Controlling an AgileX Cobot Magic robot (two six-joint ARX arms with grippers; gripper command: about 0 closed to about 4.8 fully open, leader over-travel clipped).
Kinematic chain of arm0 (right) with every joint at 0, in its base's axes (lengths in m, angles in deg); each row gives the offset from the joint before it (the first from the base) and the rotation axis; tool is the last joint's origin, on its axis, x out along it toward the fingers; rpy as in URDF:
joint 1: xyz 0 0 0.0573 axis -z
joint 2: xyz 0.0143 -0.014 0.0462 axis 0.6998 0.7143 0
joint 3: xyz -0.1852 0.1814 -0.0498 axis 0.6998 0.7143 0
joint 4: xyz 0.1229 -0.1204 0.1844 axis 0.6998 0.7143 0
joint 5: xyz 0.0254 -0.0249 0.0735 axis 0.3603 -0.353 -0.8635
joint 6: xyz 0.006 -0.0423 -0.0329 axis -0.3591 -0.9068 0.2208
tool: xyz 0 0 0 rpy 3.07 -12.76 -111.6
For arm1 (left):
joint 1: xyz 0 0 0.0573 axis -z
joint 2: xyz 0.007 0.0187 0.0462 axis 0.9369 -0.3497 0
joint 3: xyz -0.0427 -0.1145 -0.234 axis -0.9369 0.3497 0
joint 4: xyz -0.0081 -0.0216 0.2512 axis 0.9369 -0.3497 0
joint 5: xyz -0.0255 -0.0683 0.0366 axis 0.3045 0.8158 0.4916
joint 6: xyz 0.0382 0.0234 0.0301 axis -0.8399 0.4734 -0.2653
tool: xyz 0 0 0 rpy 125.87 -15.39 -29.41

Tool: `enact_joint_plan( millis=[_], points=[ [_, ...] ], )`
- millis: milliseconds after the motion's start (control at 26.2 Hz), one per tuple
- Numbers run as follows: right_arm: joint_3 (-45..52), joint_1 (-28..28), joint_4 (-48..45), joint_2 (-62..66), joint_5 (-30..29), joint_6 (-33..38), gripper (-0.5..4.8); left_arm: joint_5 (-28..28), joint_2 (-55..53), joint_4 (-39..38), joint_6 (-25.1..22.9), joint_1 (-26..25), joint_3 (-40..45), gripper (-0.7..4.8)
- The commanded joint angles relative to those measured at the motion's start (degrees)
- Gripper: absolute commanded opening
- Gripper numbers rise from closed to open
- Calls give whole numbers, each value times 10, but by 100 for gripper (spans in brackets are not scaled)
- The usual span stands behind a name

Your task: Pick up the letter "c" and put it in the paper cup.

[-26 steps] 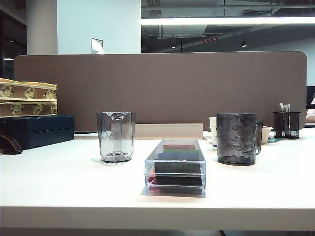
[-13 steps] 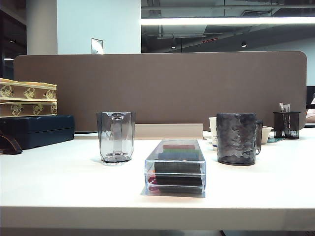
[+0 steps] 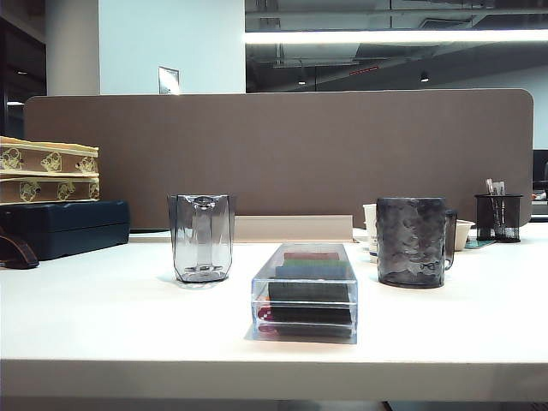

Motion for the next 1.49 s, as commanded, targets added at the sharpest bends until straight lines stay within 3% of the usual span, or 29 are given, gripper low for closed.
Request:
enact_joint_plan(
  millis=[38, 419, 571, 876, 1105, 1486],
  points=[
    [4, 0, 9, -45, 2, -2, -3, 0, 0, 7, 2, 0, -2, -6],
    [4, 0, 120, -210, 19, -6, -3, 0, 0, 7, 2, 0, -2, -6],
    [4, 0, 127, -206, 28, -21, -3, 0, 0, 6, 2, 0, -2, -6],
    [4, 0, 126, -206, 30, -46, -3, 0, 0, 5, 2, 0, -2, -6],
    [4, 1, 123, -206, 127, -71, -3, 0, 0, 5, 2, 0, -2, -6],
    [4, 1, 28, -206, 141, -77, -3, 0, 0, 5, 2, 0, -2, -6]
  ],
)
